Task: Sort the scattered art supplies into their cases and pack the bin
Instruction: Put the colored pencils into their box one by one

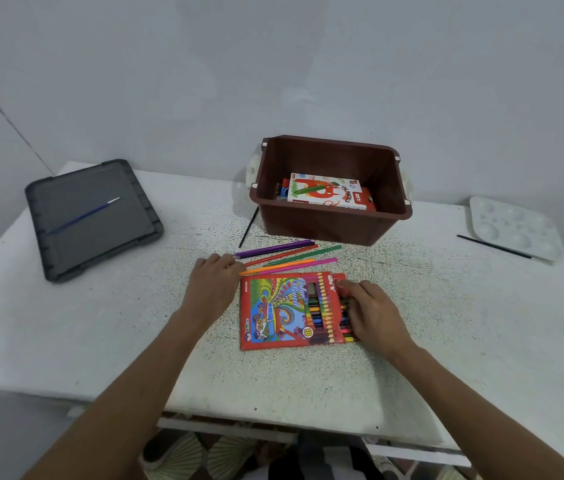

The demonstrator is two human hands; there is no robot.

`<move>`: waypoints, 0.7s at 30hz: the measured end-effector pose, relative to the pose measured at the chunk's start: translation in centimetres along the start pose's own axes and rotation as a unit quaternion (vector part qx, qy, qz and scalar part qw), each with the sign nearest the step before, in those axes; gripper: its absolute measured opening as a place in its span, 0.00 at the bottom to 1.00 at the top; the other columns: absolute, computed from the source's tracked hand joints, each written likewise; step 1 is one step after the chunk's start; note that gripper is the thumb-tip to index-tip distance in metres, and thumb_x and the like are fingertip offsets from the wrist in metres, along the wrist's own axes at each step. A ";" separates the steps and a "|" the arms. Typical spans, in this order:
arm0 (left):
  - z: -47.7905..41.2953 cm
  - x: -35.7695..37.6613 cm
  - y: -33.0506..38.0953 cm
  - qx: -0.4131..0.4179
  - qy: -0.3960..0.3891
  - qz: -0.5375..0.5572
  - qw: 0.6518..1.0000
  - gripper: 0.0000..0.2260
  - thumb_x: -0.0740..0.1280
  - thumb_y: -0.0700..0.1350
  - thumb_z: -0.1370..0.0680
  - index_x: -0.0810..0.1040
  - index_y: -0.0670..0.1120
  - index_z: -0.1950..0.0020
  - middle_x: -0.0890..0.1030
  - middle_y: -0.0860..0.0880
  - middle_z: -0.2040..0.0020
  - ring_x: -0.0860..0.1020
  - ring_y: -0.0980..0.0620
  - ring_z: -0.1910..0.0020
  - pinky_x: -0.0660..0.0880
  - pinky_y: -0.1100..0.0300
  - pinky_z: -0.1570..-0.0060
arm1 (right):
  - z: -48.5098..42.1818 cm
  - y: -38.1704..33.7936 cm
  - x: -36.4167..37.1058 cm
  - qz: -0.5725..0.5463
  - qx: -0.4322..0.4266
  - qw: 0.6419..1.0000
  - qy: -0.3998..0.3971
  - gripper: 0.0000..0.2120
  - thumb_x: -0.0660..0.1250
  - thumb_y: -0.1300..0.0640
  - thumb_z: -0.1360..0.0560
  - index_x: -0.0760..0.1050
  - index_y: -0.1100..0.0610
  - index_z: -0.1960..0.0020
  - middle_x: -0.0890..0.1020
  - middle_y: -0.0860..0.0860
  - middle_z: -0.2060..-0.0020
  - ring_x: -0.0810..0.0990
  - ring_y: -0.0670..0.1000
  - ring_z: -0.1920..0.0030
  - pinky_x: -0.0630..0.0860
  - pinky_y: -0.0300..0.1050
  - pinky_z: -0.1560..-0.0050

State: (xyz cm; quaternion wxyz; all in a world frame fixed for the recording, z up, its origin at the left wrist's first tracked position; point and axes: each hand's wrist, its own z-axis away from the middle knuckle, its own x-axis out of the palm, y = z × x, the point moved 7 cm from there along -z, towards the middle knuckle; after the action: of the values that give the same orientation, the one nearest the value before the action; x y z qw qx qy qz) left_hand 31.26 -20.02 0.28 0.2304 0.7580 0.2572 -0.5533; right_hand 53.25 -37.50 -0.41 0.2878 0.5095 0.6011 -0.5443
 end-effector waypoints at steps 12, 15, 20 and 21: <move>1.8 -0.9 -0.3 -0.184 0.082 0.174 0.964 0.05 0.66 0.44 0.21 0.75 0.45 0.46 0.79 0.49 0.51 0.78 0.49 0.53 0.70 0.53 0.49 | 0.9 -1.4 -0.8 -0.014 0.003 0.999 0.029 0.18 0.55 0.55 0.22 0.69 0.57 0.34 0.77 0.52 0.51 0.72 0.52 0.54 0.74 0.50 0.54; 2.0 -1.2 0.8 -0.265 0.058 0.315 0.910 0.07 0.68 0.48 0.21 0.74 0.47 0.47 0.79 0.55 0.54 0.78 0.57 0.57 0.74 0.61 0.55 | 0.5 -2.7 -0.9 -0.012 -0.024 0.999 0.043 0.17 0.55 0.55 0.22 0.71 0.58 0.35 0.76 0.52 0.47 0.70 0.52 0.51 0.72 0.49 0.50; 2.3 -0.7 2.5 -0.339 0.017 0.462 0.819 0.05 0.71 0.45 0.23 0.75 0.50 0.54 0.81 0.54 0.57 0.81 0.57 0.57 0.77 0.62 0.60 | -0.6 -5.0 -0.7 -0.035 -0.056 0.997 0.044 0.18 0.56 0.55 0.22 0.75 0.59 0.36 0.76 0.53 0.46 0.70 0.51 0.48 0.71 0.45 0.47; 2.4 -0.4 2.8 -0.336 0.003 0.483 0.809 0.06 0.72 0.45 0.24 0.75 0.51 0.55 0.83 0.53 0.56 0.82 0.55 0.57 0.80 0.58 0.58 | -0.8 -5.3 -0.6 -0.043 -0.058 0.996 0.043 0.18 0.56 0.54 0.21 0.75 0.59 0.36 0.77 0.52 0.47 0.70 0.51 0.48 0.71 0.45 0.48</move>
State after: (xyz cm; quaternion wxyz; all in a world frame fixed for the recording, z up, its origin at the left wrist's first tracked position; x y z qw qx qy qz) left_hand 31.30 -23.71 0.14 0.7071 0.6618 0.0287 -0.2474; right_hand 48.69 -36.29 2.26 0.2672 0.4885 0.6648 -0.4981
